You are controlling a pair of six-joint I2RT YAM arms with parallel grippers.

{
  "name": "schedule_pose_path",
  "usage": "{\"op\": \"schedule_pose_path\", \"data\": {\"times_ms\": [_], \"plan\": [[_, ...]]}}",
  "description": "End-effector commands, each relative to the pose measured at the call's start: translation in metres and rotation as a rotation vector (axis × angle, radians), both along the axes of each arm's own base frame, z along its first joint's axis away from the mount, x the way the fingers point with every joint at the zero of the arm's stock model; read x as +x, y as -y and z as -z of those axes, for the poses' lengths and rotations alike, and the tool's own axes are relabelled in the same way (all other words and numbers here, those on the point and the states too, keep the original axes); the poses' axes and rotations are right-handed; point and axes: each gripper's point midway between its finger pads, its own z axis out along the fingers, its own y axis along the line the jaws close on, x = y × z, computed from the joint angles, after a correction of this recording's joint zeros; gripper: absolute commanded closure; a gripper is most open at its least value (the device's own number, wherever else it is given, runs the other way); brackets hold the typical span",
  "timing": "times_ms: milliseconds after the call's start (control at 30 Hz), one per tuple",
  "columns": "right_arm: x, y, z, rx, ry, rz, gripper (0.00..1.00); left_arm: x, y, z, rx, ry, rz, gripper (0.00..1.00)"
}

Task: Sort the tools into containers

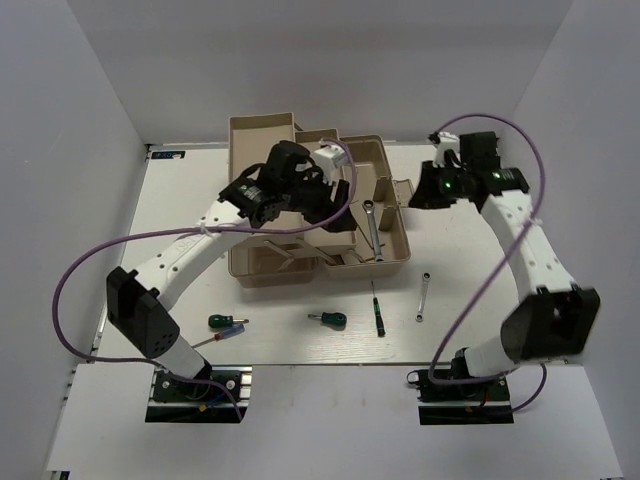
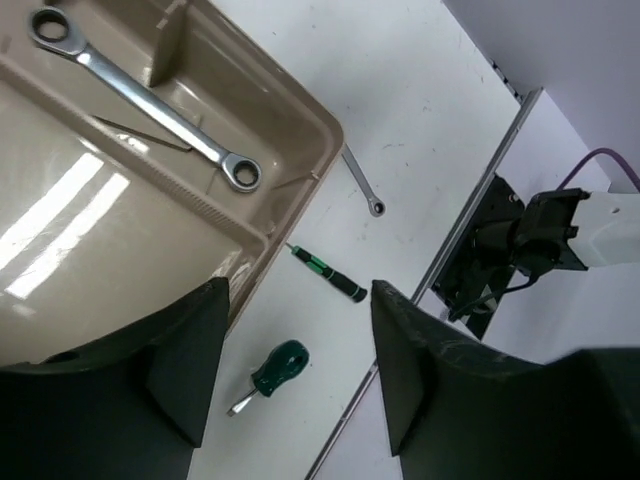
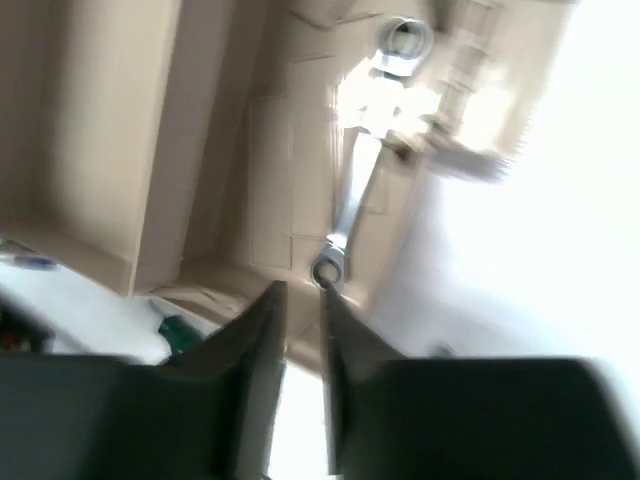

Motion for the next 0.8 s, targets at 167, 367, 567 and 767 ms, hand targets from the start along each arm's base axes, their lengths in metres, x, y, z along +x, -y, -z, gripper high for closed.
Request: {"op": "schedule_pose_path", "data": {"times_ms": [167,367,567,767], "plan": [[-0.109,0.081,0.078,-0.254,-0.315,0.201,1.0,-0.041,0.019,0.03,0.171,0.043,0.132,0.73],[-0.151,0.072,0.148,-0.215,-0.478,0.172,0.5,-0.07,0.029,0.06,0.26,0.036,0.205,0.52],[-0.143,0.067,0.183,-0.222,-0.519,0.216,0.44,-0.081,0.036,0.082,0.319,0.021,0.217,0.34],[-0.125,0.069,0.204,-0.265,-0.496,0.265,0.46,-0.088,0.042,0.092,0.338,0.021,0.204,0.34]]}}
